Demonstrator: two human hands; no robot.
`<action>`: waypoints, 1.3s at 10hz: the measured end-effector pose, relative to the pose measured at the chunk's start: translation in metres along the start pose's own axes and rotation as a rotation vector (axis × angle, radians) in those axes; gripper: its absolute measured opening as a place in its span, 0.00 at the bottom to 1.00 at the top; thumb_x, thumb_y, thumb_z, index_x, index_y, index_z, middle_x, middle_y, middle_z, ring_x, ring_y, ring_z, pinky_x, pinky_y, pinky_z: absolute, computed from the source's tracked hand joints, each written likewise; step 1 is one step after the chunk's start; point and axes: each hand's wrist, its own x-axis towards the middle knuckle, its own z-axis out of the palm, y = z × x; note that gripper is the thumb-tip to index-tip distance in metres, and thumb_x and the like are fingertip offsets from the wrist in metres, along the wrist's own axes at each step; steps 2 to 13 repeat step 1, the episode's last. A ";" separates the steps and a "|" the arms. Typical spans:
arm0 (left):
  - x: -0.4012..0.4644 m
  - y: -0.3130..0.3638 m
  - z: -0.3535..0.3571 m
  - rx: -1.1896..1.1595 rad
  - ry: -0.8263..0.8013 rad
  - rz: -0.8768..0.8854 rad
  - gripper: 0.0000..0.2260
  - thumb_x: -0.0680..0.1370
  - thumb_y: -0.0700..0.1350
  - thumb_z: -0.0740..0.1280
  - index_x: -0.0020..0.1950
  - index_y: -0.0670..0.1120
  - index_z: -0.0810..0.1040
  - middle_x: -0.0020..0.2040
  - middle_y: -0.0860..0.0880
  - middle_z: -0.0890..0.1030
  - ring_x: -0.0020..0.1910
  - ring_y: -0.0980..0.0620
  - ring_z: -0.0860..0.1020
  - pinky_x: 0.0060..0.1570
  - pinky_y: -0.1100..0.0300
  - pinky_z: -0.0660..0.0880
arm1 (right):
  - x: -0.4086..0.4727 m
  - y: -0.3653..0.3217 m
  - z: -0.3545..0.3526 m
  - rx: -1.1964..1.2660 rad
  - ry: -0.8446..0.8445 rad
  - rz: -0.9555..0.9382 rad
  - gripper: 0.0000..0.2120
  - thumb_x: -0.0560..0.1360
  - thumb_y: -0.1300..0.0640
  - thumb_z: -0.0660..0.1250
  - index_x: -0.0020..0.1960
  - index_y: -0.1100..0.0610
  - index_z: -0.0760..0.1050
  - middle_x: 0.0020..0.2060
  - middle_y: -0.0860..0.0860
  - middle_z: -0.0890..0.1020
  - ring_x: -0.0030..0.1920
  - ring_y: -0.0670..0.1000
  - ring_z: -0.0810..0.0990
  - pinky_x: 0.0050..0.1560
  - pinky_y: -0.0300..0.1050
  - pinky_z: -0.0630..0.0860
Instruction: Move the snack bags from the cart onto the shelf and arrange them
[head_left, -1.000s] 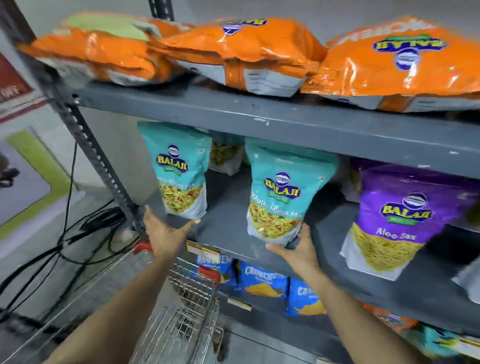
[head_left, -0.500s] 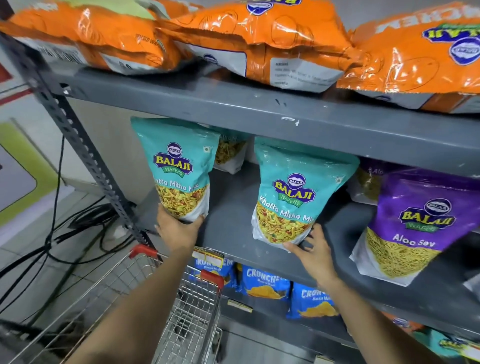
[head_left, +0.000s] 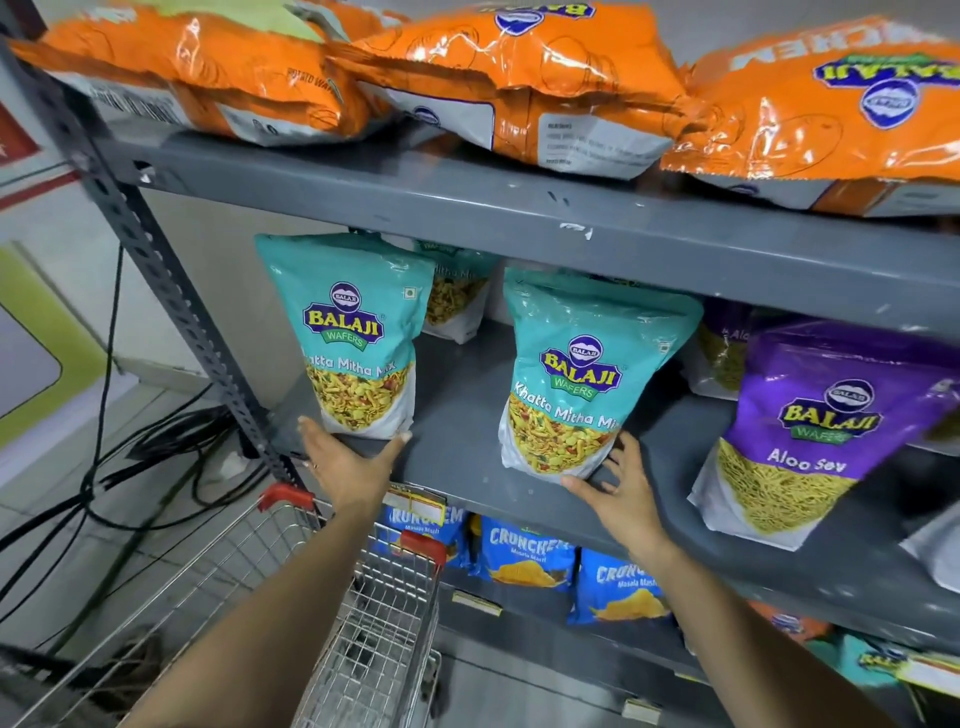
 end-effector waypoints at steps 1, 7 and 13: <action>-0.017 0.003 -0.009 -0.001 0.121 0.074 0.51 0.70 0.54 0.76 0.79 0.38 0.46 0.81 0.40 0.46 0.80 0.40 0.48 0.78 0.45 0.49 | -0.023 -0.010 0.002 0.113 0.148 -0.027 0.45 0.65 0.62 0.78 0.74 0.48 0.59 0.69 0.50 0.70 0.69 0.47 0.68 0.66 0.52 0.73; -0.017 0.003 -0.009 -0.001 0.121 0.074 0.51 0.70 0.54 0.76 0.79 0.38 0.46 0.81 0.40 0.46 0.80 0.40 0.48 0.78 0.45 0.49 | -0.023 -0.010 0.002 0.113 0.148 -0.027 0.45 0.65 0.62 0.78 0.74 0.48 0.59 0.69 0.50 0.70 0.69 0.47 0.68 0.66 0.52 0.73; -0.017 0.003 -0.009 -0.001 0.121 0.074 0.51 0.70 0.54 0.76 0.79 0.38 0.46 0.81 0.40 0.46 0.80 0.40 0.48 0.78 0.45 0.49 | -0.023 -0.010 0.002 0.113 0.148 -0.027 0.45 0.65 0.62 0.78 0.74 0.48 0.59 0.69 0.50 0.70 0.69 0.47 0.68 0.66 0.52 0.73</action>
